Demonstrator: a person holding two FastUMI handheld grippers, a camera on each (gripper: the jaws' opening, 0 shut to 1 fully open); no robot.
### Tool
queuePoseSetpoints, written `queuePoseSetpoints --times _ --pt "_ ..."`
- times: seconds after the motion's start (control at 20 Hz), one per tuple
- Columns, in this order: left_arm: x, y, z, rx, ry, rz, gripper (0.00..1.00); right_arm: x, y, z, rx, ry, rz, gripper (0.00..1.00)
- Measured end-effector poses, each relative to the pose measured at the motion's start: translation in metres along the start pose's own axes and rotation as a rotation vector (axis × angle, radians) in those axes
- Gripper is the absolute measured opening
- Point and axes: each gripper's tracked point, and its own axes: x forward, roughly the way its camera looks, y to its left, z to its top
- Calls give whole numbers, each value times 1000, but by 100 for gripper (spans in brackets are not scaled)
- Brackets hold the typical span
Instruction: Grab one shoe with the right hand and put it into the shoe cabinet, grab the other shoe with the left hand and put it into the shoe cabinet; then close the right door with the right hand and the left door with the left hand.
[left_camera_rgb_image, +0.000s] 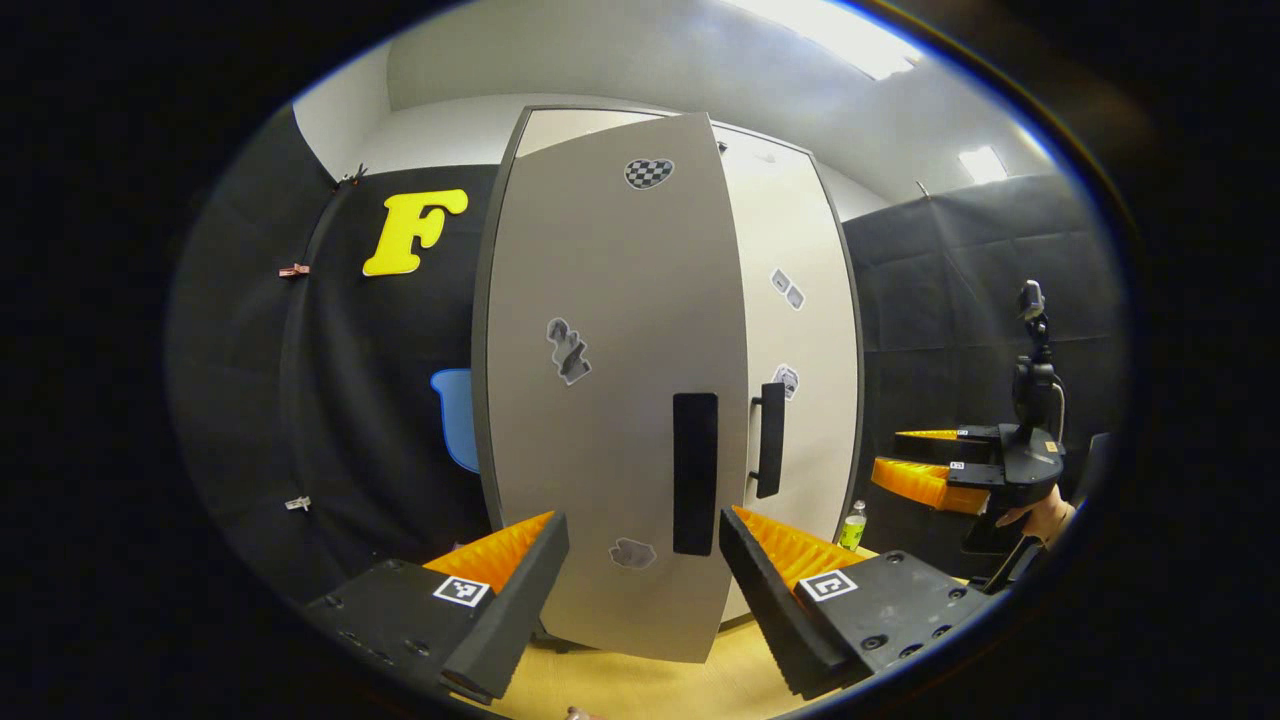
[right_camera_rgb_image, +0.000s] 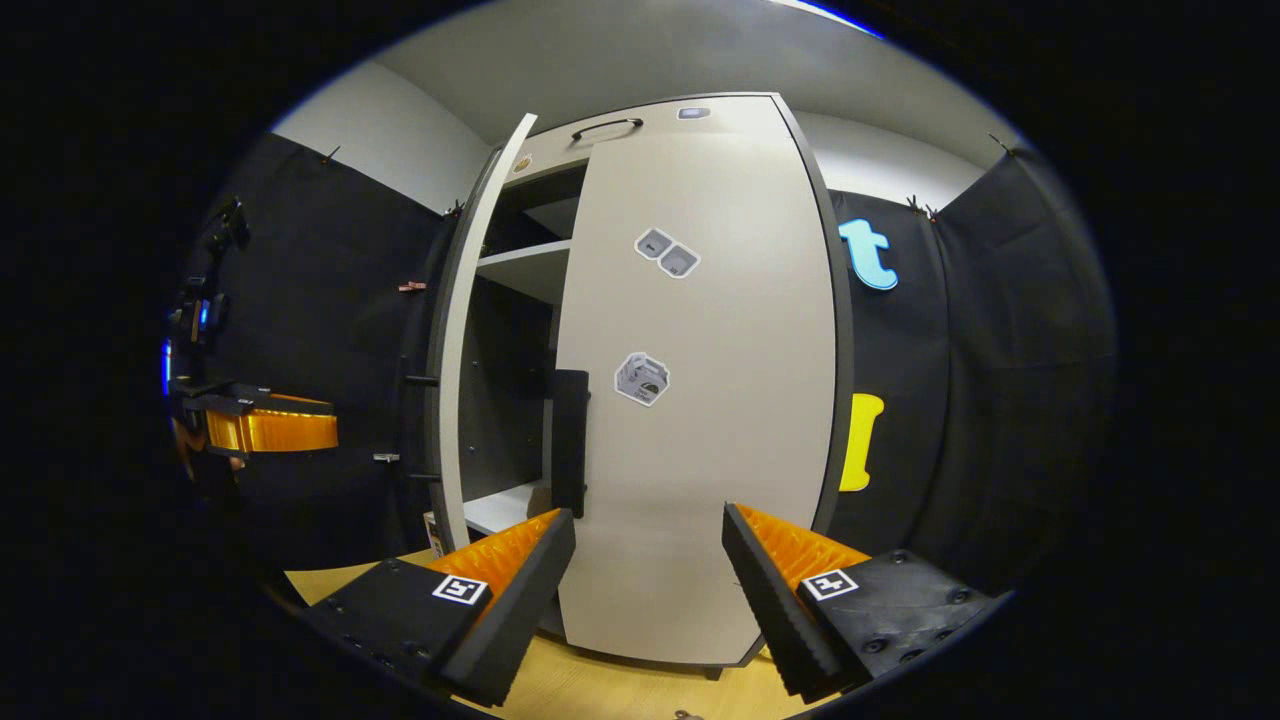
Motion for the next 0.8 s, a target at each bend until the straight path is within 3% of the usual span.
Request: queuePoseSetpoints --times 0.8 --pt "-29 -17 -8 -12 2 -61 96 -44 36 18 7 -20 -16 98"
